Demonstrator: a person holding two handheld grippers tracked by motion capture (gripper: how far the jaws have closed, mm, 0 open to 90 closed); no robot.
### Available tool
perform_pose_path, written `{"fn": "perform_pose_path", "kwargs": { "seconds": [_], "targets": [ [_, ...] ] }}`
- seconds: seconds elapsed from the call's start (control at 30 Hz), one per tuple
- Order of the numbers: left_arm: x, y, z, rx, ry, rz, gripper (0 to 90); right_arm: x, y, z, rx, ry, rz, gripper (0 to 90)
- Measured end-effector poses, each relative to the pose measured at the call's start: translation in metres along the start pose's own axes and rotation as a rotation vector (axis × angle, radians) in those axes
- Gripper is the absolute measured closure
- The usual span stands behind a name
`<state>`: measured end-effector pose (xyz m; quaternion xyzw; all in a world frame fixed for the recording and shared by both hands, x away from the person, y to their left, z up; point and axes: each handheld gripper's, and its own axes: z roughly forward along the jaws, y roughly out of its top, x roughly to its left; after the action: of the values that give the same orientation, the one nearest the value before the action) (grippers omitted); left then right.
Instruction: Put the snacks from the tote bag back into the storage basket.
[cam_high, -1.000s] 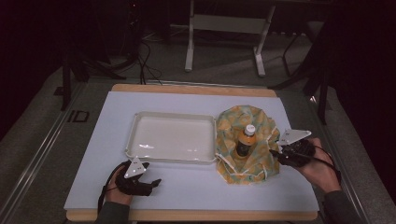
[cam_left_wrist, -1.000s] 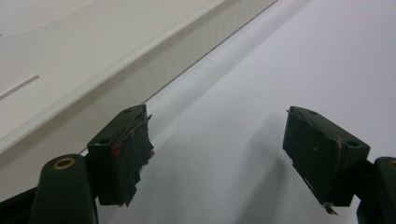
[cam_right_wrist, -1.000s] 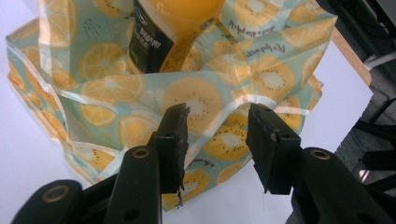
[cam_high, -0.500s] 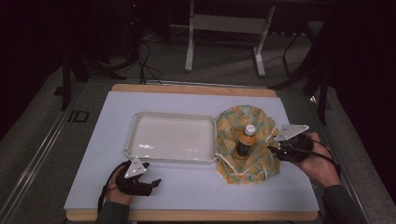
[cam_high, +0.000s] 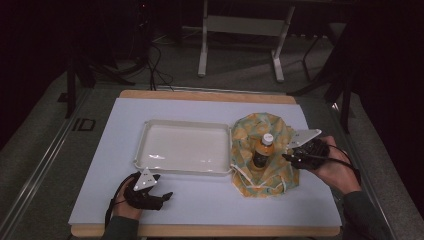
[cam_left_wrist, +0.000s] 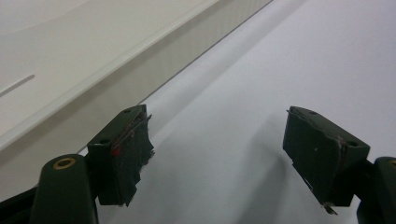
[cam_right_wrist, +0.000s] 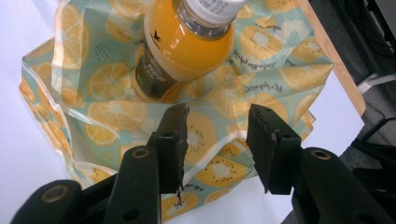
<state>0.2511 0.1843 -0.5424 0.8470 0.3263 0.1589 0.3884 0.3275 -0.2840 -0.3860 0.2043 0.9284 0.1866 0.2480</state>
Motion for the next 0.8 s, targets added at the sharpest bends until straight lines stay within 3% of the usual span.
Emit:
{"fn": "perform_pose_path", "kwargs": {
  "seconds": [0.8],
  "targets": [
    [0.000, 0.000, 0.000, 0.007, -0.001, 0.003, 23.1, -0.005, 0.023, -0.005, 0.014, 0.036, -0.069, 56.7]
  ]
}}
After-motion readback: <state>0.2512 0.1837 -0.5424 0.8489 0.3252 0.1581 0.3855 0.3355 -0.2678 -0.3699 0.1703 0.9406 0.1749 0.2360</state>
